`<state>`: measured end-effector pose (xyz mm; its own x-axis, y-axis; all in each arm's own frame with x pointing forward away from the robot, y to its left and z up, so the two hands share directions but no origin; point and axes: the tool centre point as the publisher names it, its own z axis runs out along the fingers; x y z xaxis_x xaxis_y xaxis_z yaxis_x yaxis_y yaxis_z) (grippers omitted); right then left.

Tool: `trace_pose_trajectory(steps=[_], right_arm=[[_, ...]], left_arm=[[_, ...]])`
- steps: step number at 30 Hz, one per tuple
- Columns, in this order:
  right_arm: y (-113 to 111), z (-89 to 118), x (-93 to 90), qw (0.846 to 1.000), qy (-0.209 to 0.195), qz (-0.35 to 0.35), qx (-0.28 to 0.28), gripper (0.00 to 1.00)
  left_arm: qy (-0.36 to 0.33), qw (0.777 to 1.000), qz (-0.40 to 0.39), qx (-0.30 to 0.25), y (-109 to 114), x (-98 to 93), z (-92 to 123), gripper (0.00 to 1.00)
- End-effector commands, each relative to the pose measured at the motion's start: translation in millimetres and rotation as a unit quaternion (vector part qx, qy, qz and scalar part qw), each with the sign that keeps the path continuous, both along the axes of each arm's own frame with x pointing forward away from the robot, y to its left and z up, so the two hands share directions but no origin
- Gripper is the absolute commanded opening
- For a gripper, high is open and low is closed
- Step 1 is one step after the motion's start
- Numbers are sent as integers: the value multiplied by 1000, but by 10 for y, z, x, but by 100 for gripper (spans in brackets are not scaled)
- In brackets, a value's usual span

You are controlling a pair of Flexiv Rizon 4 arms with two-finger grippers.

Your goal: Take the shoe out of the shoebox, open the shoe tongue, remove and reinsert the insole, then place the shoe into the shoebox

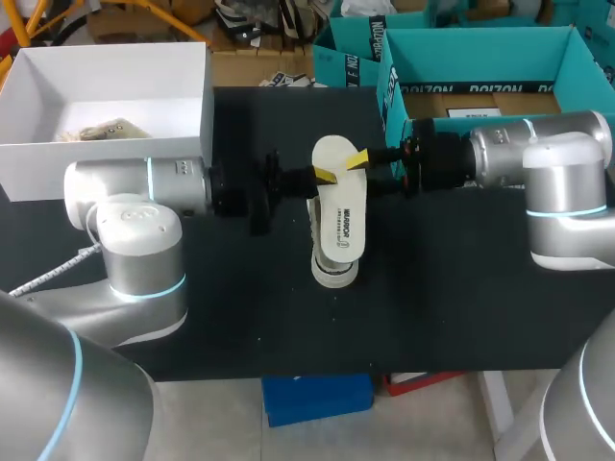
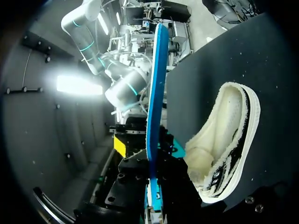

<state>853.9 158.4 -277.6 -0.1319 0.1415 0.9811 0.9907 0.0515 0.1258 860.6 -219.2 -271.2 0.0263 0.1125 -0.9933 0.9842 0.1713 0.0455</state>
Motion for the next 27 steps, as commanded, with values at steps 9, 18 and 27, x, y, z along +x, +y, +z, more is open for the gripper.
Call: trace_pose_trajectory(steps=[9, 18, 27], right_arm=[[-456, 211, -415, 996, -2, -75, -52, 100], [-664, 305, -725, 989, -4, -129, -74, 100], [-893, 447, -1074, 976, -12, -193, -103, 100]], left_arm=[[65, 996, -29, 62, 119, -363, 30, 0], [102, 989, -49, 91, 228, -554, -90, 0], [126, 982, -64, 123, 239, -641, -138, 0]])
